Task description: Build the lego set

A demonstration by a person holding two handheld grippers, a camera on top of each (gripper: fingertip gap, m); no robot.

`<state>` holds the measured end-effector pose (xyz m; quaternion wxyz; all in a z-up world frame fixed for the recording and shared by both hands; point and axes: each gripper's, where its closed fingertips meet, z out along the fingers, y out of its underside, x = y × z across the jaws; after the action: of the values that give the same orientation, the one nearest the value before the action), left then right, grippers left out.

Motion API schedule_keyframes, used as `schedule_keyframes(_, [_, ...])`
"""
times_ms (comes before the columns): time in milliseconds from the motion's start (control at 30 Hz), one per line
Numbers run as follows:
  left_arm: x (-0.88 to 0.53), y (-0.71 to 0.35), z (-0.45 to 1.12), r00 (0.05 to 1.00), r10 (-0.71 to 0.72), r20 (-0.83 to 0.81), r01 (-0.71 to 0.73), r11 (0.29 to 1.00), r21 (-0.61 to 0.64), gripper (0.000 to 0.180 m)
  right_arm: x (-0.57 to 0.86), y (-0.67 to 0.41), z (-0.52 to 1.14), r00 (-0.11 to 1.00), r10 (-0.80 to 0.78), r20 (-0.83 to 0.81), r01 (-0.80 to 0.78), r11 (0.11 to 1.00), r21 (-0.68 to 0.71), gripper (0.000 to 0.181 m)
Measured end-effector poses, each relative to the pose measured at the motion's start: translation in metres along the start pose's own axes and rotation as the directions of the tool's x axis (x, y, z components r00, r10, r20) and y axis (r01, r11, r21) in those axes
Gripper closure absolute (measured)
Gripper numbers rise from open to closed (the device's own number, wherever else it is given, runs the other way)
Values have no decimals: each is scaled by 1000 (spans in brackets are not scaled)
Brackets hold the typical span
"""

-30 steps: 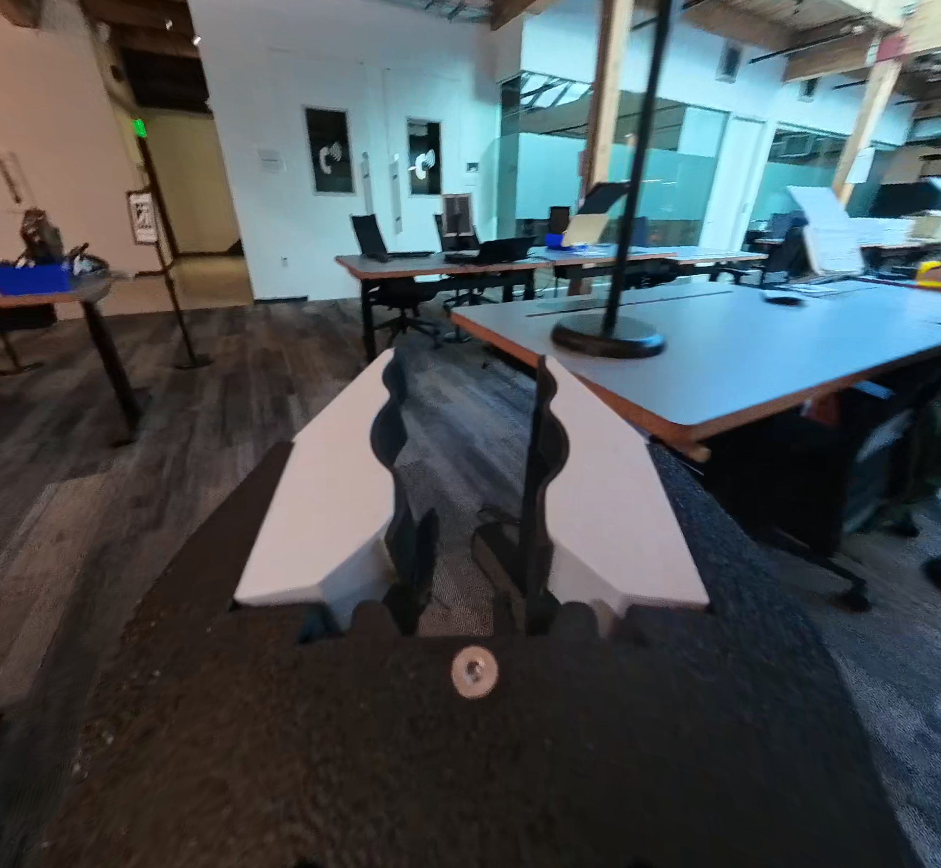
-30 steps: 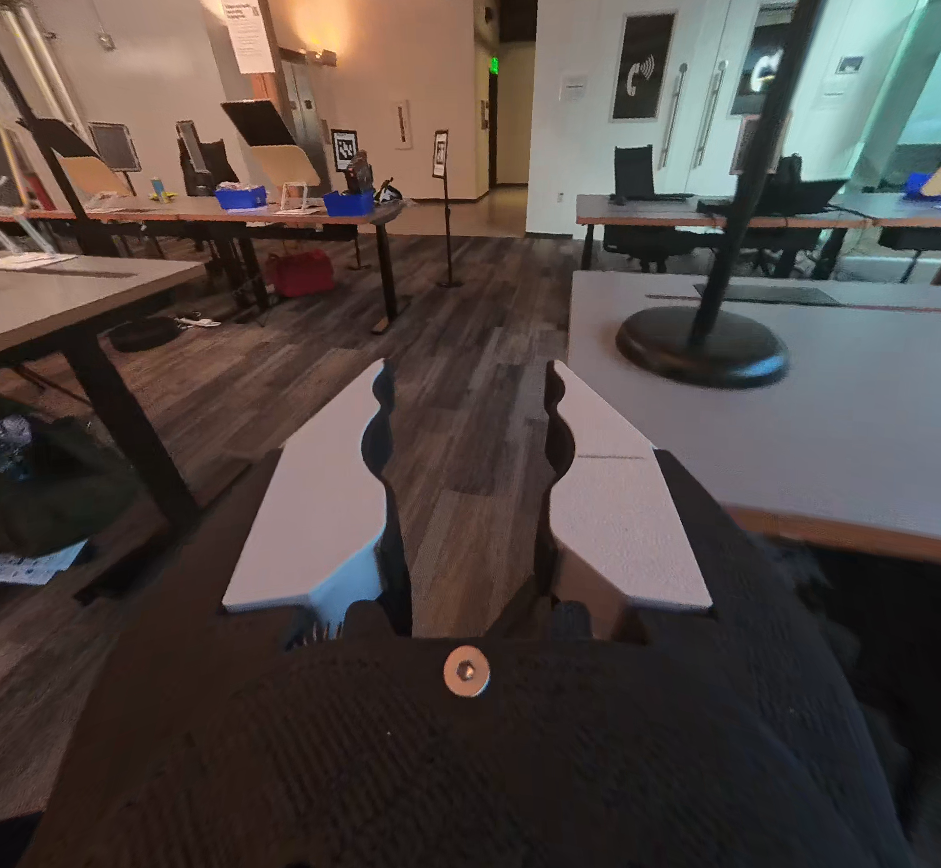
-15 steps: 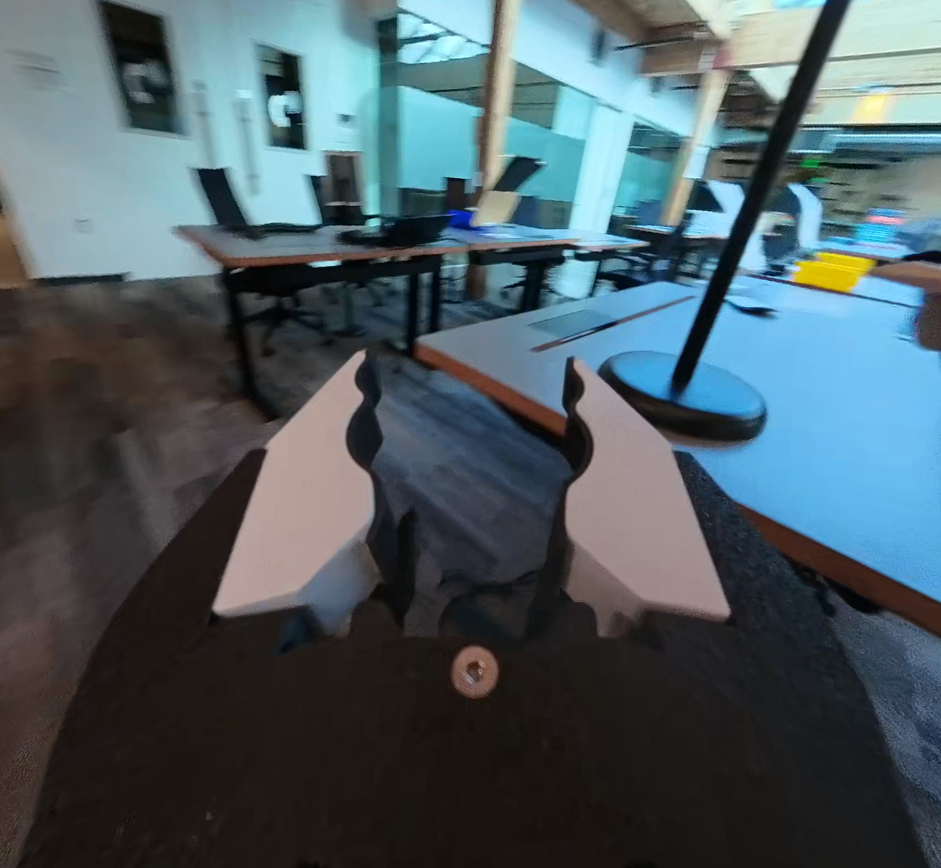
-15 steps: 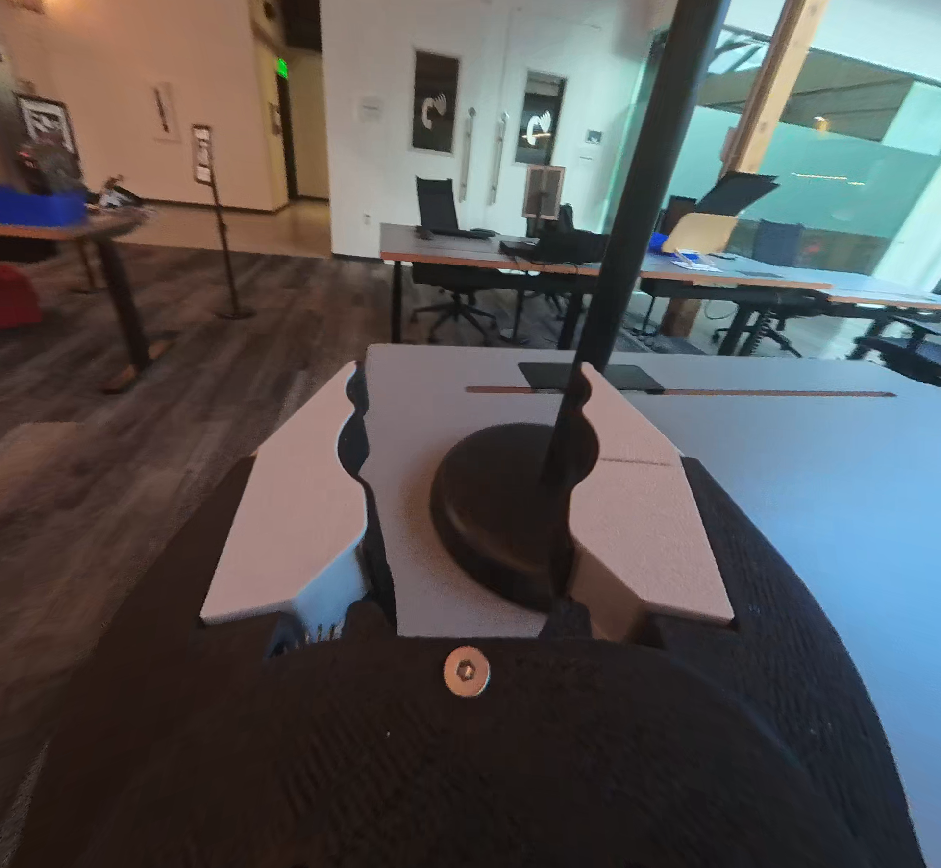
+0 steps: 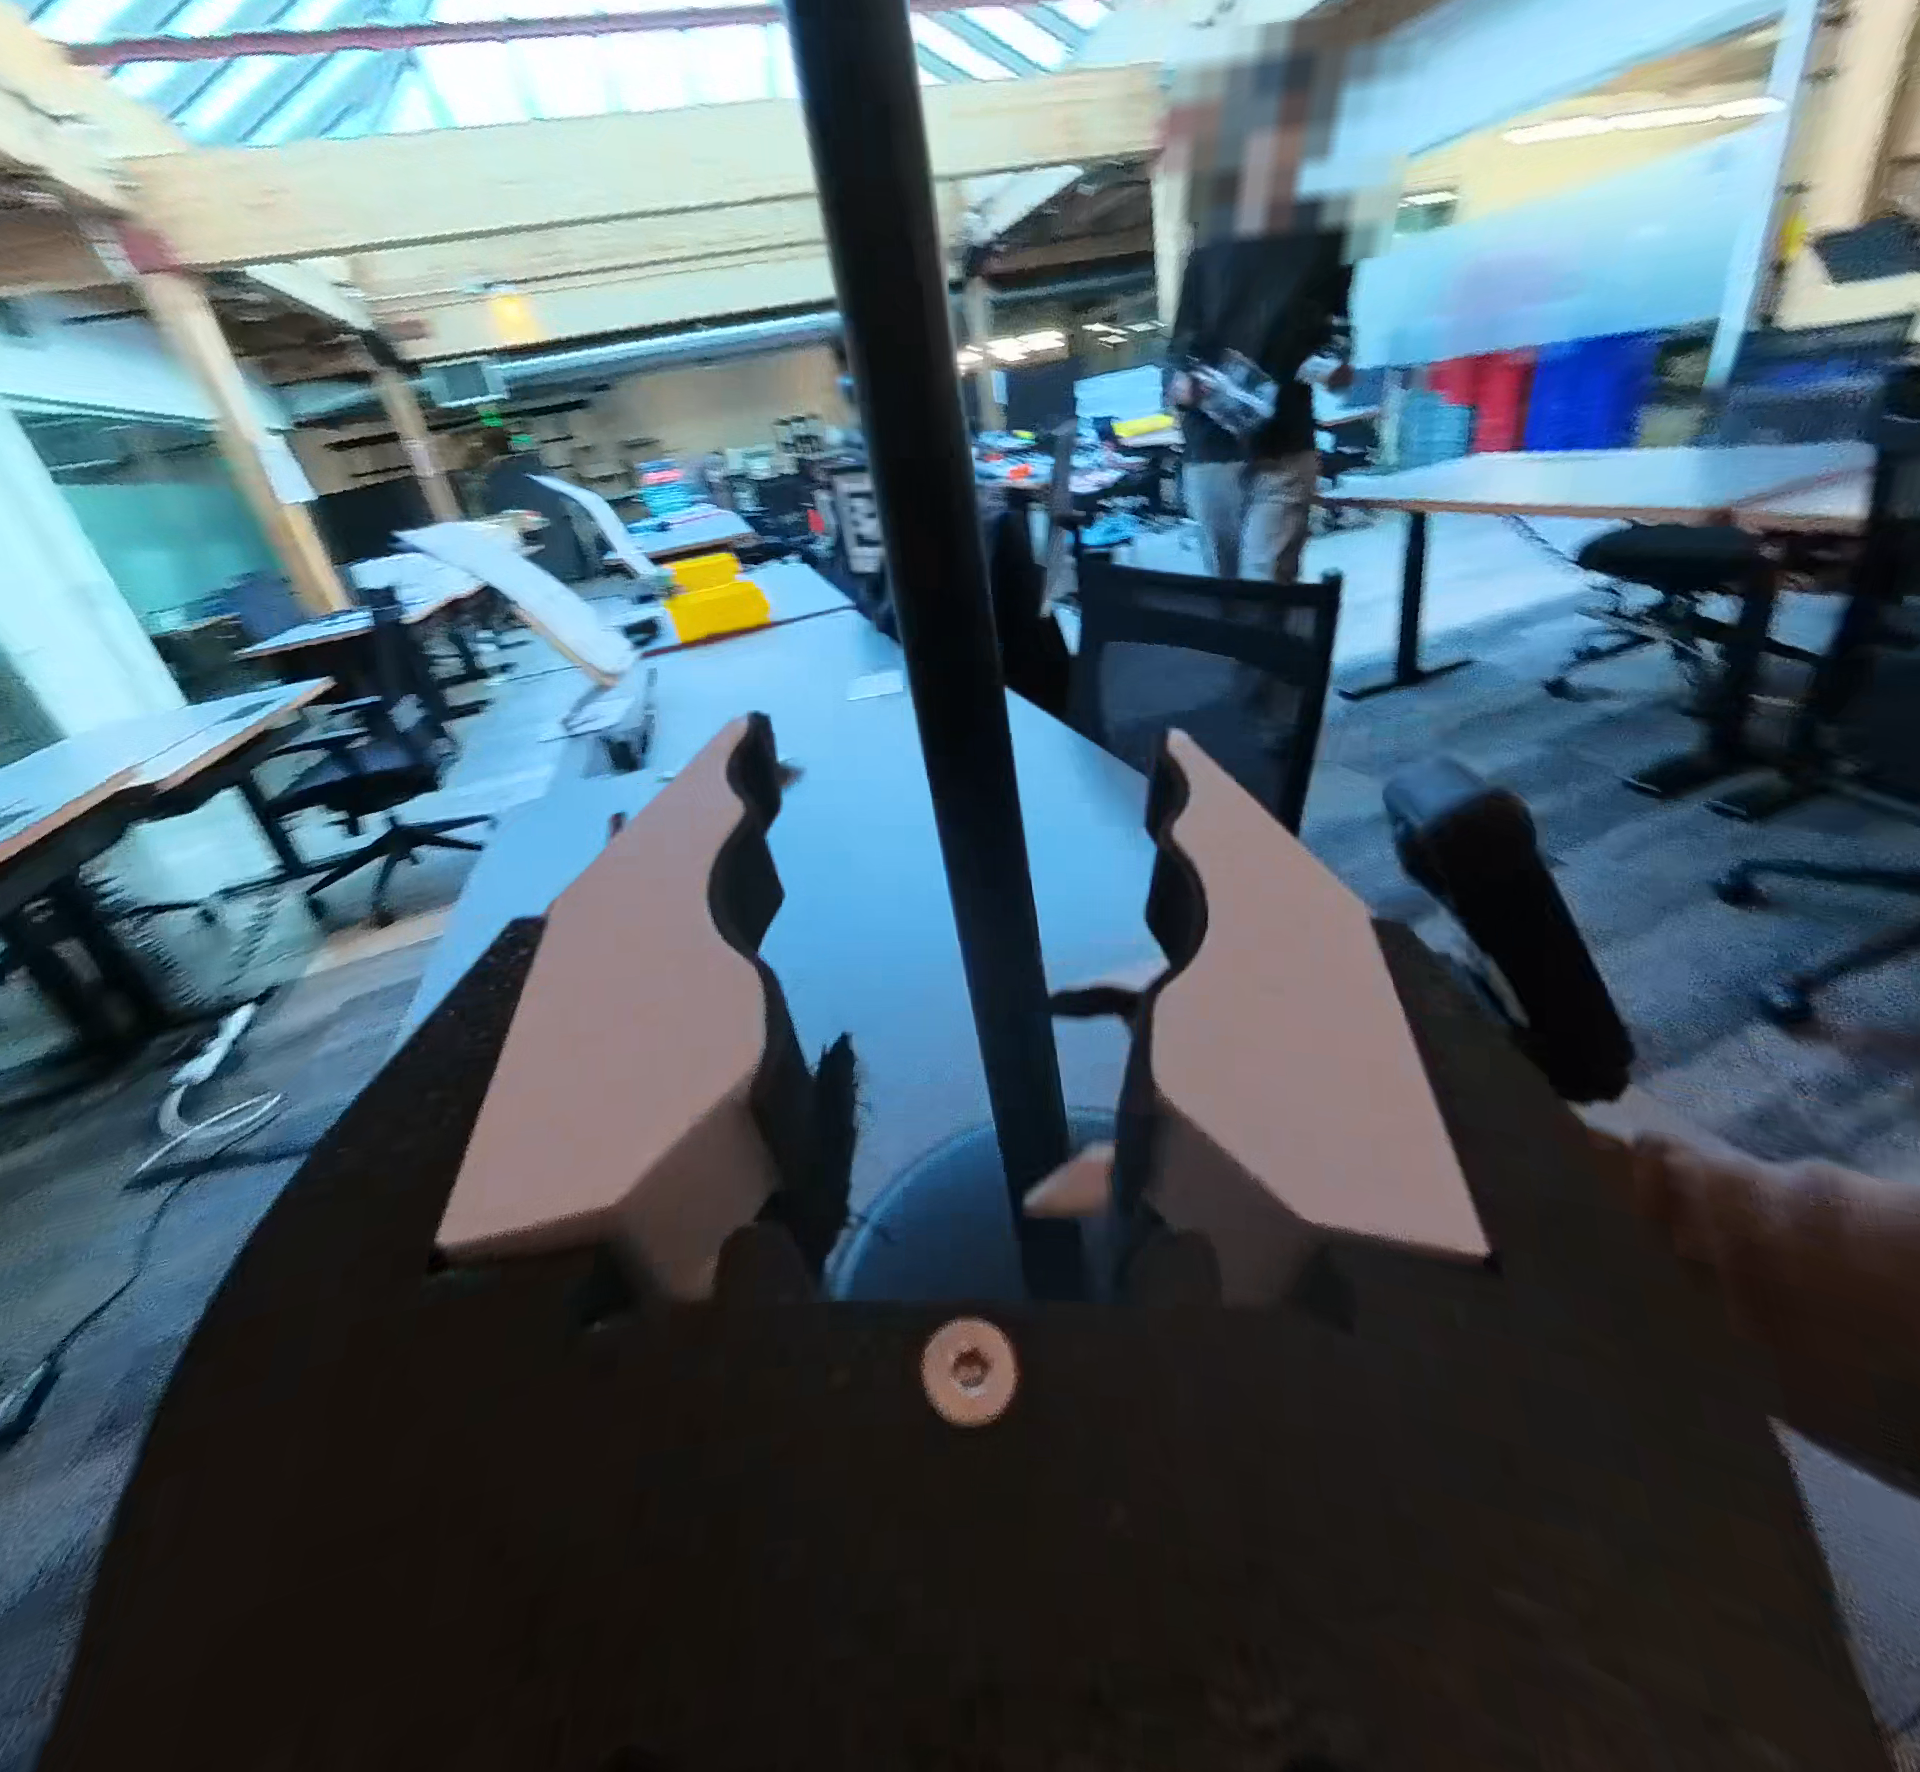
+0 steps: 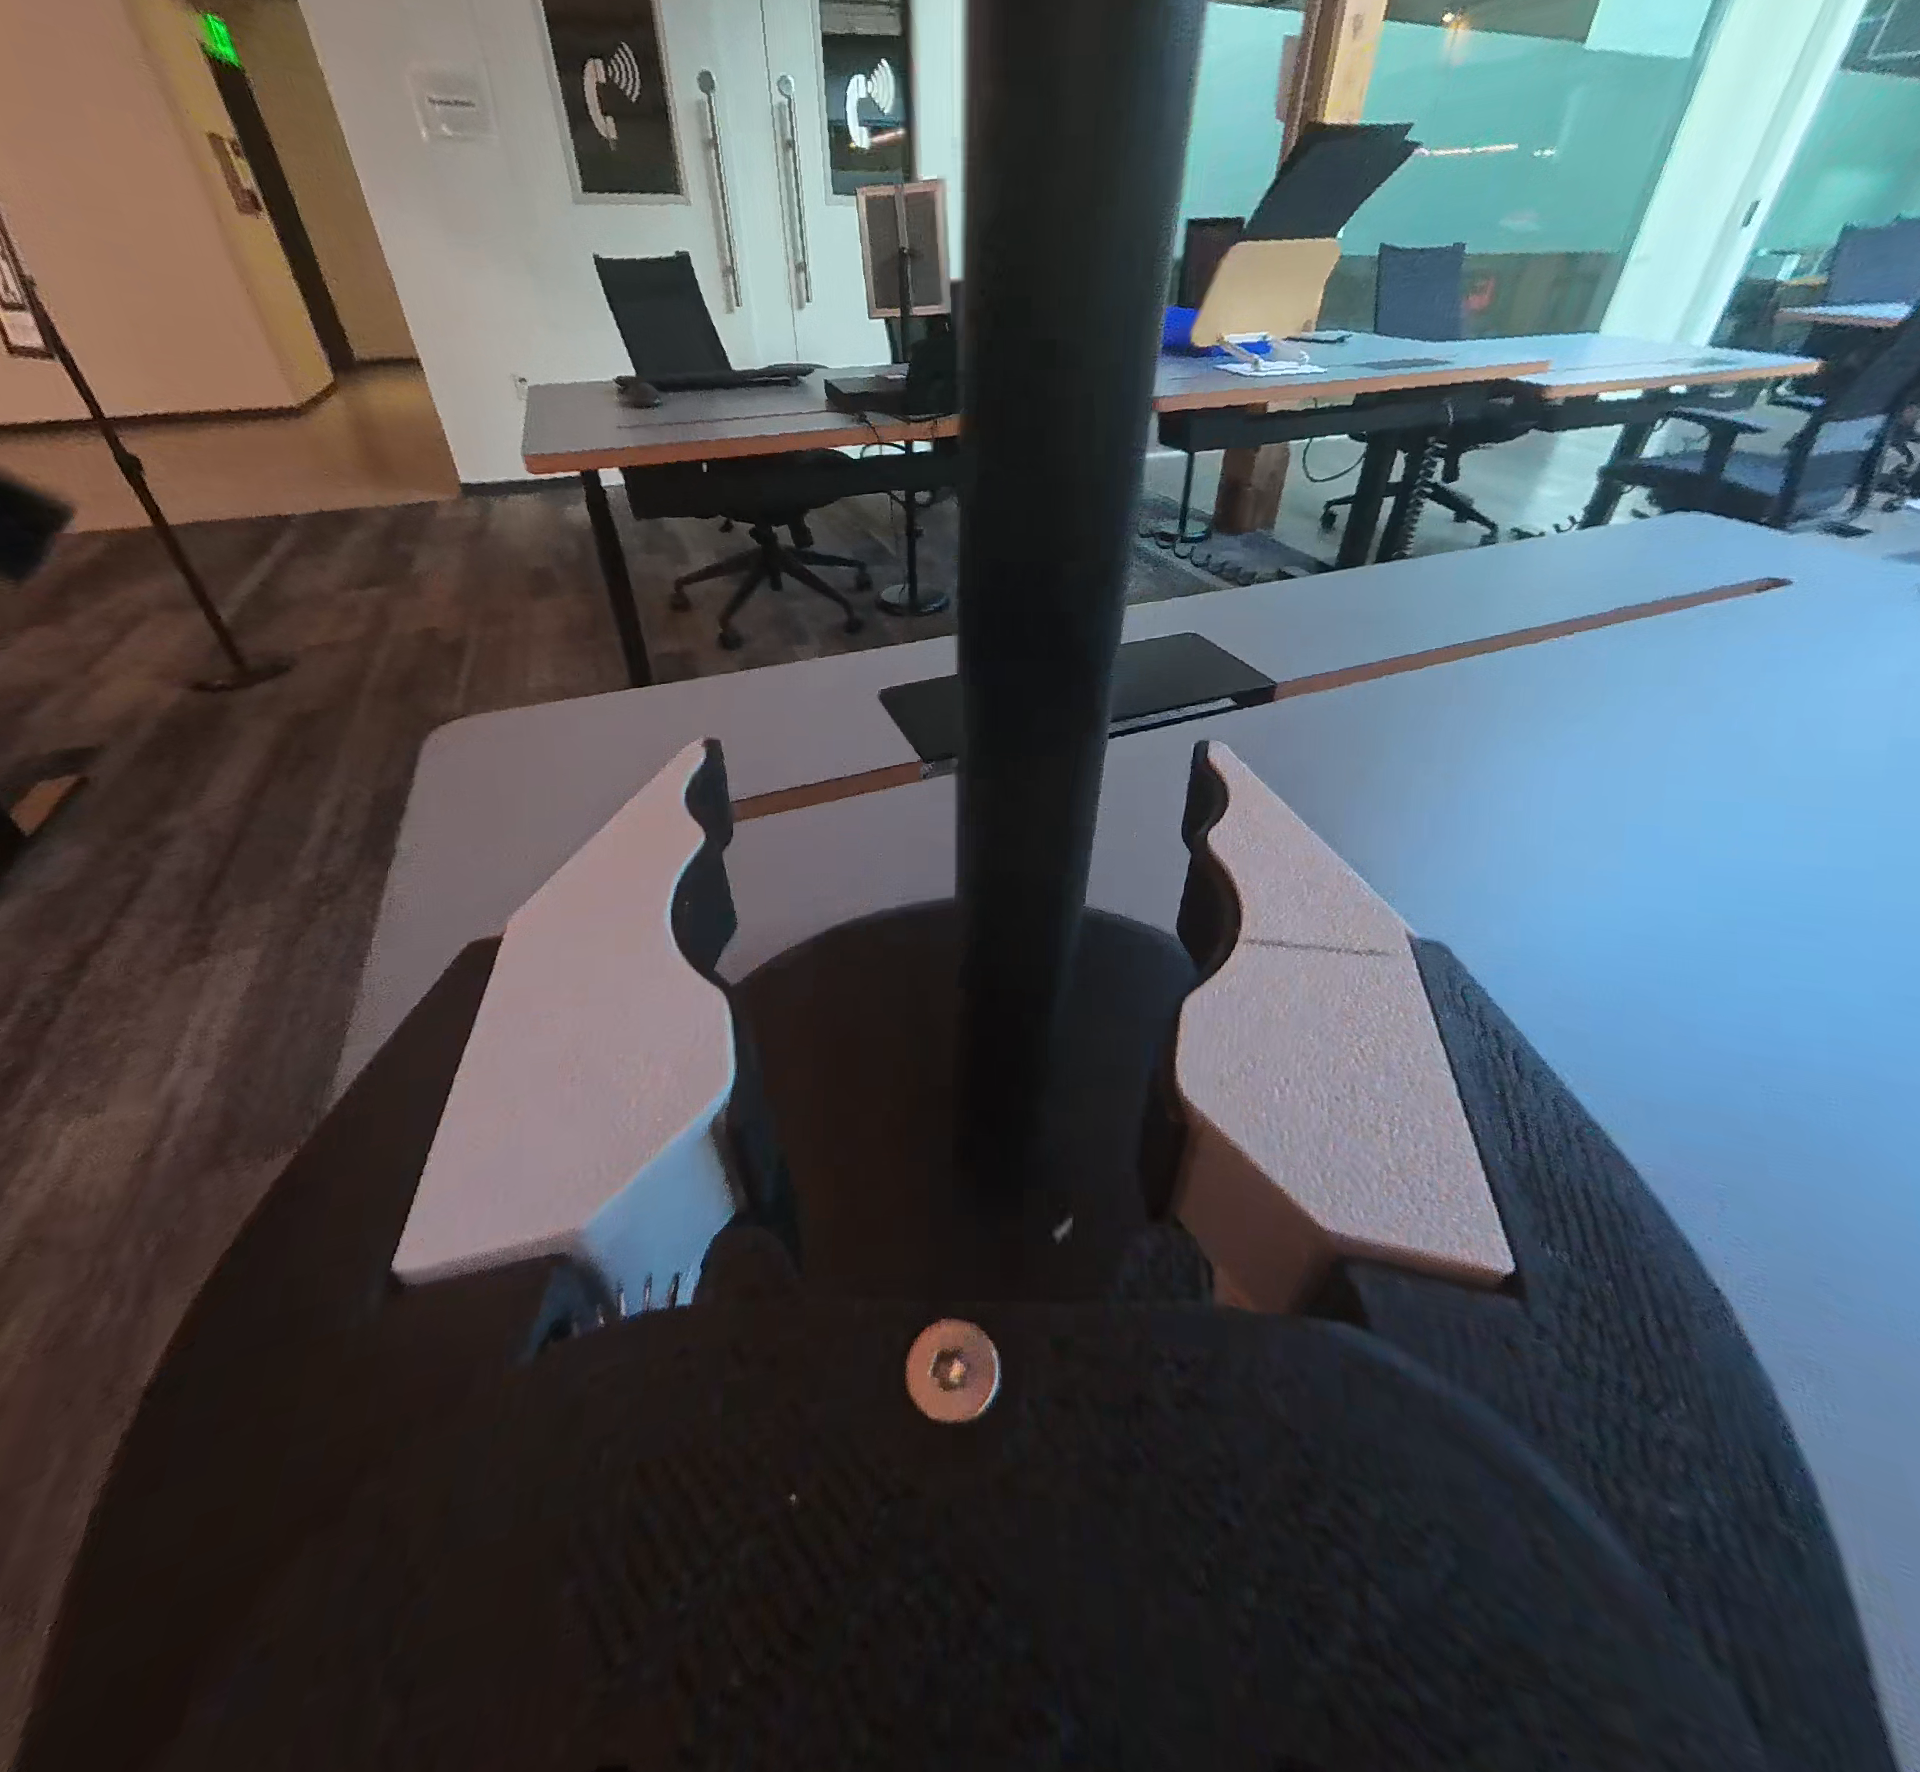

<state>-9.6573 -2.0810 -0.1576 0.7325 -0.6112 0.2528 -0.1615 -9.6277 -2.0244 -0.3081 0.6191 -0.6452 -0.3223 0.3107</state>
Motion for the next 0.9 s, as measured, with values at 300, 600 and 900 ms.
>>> schedule_keyframes(300, [-5, -15, 110, 947, -12, -320, -3, 999, -48, 113, 21, 0, 41, 976, -119, -185, 115, 993, -31, 147])
schedule_keyframes(600, [14, -10, 133, 840, 7, -542, -26, 999, -27, 146, 25, -8, 46, 980, -14, -198, 25, 998, 55, 151])
schedule_keyframes(900, [11, -10, 125, 643, -75, -762, 61, 997, -46, 151, 40, -5, 48, 878, 23, -479, -19, 1000, 13, 155])
